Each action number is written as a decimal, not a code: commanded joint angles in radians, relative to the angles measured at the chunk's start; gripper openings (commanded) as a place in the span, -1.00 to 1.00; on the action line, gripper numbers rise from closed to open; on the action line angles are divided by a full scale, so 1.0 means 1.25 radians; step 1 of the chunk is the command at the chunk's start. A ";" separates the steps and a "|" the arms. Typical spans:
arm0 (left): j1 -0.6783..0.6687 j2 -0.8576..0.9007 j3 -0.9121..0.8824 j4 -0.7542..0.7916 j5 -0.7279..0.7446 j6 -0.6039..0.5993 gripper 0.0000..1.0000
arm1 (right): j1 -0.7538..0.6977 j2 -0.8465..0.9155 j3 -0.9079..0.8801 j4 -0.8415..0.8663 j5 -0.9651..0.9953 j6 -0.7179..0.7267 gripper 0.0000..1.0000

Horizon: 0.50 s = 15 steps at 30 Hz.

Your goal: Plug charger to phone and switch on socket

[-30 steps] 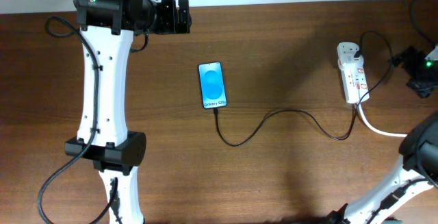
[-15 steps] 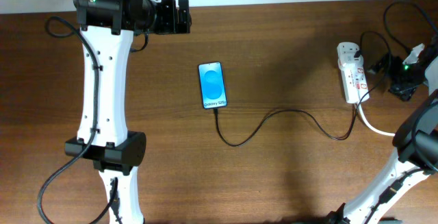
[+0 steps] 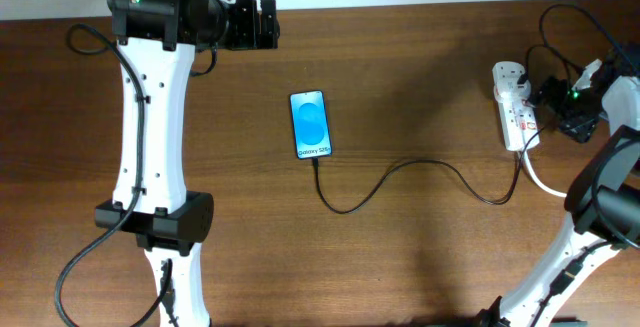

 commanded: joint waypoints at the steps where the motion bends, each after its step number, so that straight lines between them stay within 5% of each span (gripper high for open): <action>1: 0.001 0.011 -0.001 0.001 -0.006 0.008 0.99 | 0.013 0.015 -0.009 0.008 0.023 -0.010 0.97; 15: 0.001 0.011 -0.001 0.001 -0.006 0.008 0.99 | 0.016 0.015 -0.009 0.025 0.055 -0.007 0.97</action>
